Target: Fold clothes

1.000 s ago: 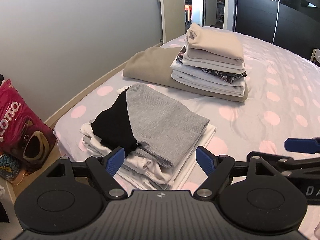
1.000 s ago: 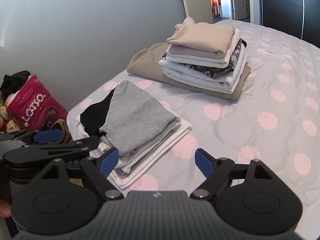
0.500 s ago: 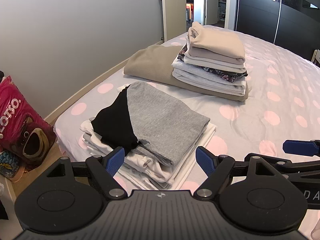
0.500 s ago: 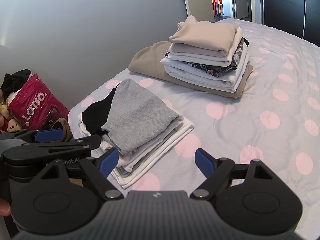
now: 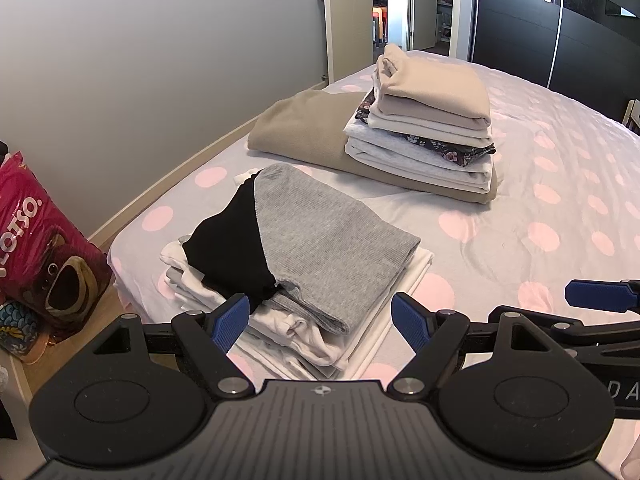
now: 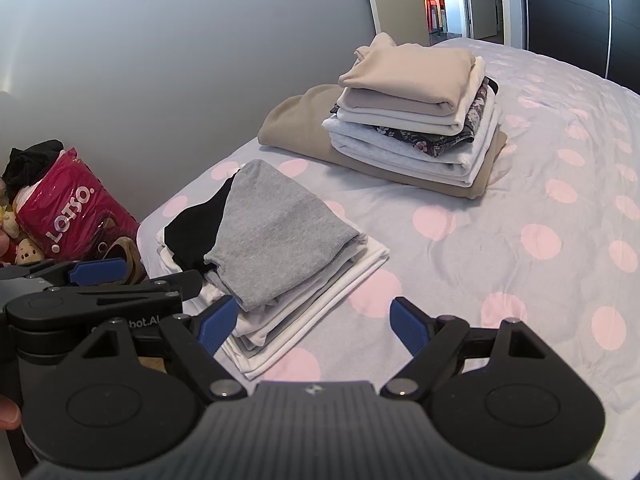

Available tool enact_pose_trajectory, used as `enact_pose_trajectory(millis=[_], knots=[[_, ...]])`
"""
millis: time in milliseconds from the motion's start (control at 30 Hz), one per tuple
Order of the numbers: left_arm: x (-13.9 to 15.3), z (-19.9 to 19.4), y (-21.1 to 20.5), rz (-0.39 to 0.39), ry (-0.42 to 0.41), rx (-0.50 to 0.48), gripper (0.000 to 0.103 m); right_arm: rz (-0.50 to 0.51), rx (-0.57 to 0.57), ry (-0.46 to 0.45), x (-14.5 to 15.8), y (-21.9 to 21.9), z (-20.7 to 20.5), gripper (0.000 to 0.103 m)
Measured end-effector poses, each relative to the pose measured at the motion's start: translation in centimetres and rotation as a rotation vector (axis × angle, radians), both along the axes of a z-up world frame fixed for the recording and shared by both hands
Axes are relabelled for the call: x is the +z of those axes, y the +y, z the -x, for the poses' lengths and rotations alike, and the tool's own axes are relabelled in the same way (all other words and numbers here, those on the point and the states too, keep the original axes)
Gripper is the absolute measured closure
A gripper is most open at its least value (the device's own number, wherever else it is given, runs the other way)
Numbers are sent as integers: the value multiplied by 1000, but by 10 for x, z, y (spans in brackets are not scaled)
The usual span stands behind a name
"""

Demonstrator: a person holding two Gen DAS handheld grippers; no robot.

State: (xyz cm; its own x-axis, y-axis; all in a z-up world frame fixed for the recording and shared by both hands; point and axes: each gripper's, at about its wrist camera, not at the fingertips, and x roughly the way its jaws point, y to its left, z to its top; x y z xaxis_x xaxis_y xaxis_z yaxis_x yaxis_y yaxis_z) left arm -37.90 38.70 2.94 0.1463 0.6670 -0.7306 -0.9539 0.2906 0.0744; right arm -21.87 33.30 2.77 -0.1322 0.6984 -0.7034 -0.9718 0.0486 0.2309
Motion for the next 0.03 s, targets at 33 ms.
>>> enact_pose_trajectory(millis=[33], knots=[[1, 0, 0, -2, 1, 0, 25, -1, 1, 0, 0, 0, 0, 18]])
